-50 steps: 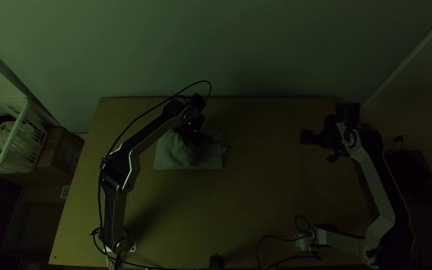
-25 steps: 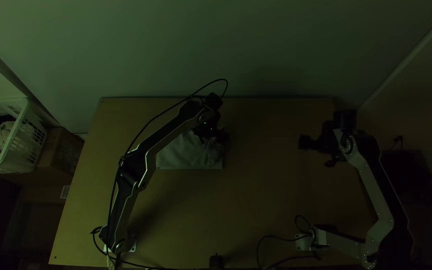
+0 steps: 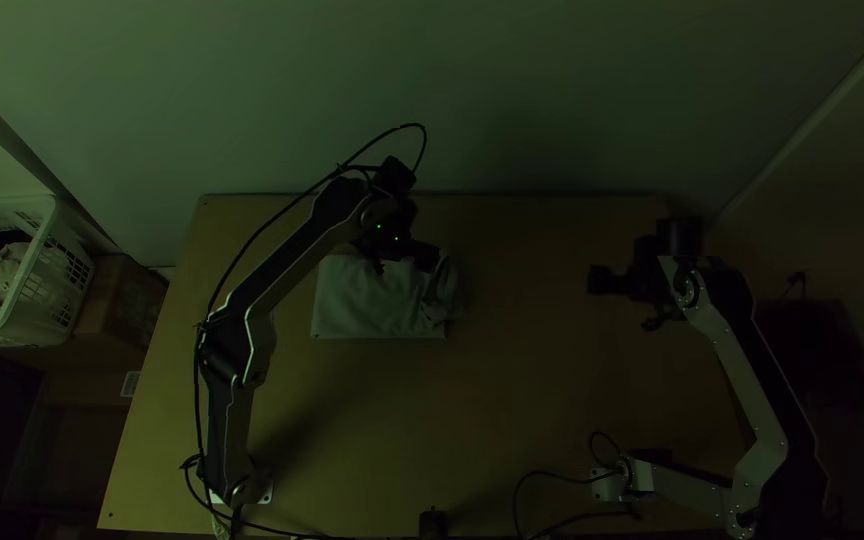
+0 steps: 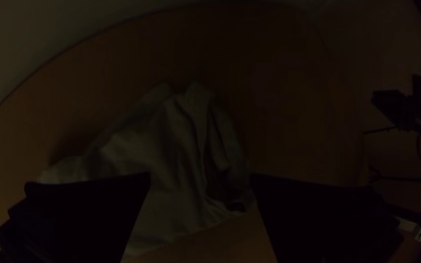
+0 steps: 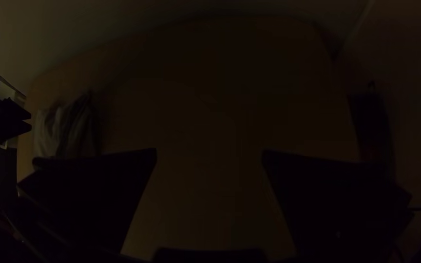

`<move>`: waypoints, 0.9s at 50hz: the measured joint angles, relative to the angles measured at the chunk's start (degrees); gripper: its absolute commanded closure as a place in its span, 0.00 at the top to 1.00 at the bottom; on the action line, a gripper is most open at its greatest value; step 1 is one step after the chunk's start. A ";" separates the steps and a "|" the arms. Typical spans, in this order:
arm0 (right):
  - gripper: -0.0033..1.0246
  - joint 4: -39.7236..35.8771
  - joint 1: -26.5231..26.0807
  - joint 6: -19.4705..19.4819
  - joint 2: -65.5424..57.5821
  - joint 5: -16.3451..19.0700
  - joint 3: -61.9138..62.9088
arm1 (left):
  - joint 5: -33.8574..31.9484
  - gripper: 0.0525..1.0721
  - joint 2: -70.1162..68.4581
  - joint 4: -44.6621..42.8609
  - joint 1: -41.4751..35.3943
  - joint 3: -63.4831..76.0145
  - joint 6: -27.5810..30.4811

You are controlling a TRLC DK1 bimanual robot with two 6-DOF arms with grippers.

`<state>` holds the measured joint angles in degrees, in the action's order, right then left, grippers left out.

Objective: Fold the t-shirt

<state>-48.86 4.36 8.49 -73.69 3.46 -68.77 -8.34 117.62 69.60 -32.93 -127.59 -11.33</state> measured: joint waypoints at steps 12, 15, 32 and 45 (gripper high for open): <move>0.96 2.97 -0.04 -1.38 0.96 0.00 -3.98 | -0.20 0.96 -8.35 -0.02 6.73 2.34 1.68; 0.96 3.08 -0.33 -1.75 1.53 0.00 -4.68 | -0.24 0.96 -10.88 -0.04 8.94 3.19 2.21; 0.96 10.36 -6.43 -4.57 3.96 -0.02 -9.31 | -3.26 0.96 -26.84 -3.10 24.65 15.67 6.10; 0.96 18.08 -8.26 -8.98 8.48 -0.02 -10.05 | -3.26 0.96 -35.50 -10.60 34.60 23.91 6.45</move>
<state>-30.79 -3.90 -0.49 -65.21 3.44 -78.83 -11.60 82.13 59.00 1.67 -103.68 -4.89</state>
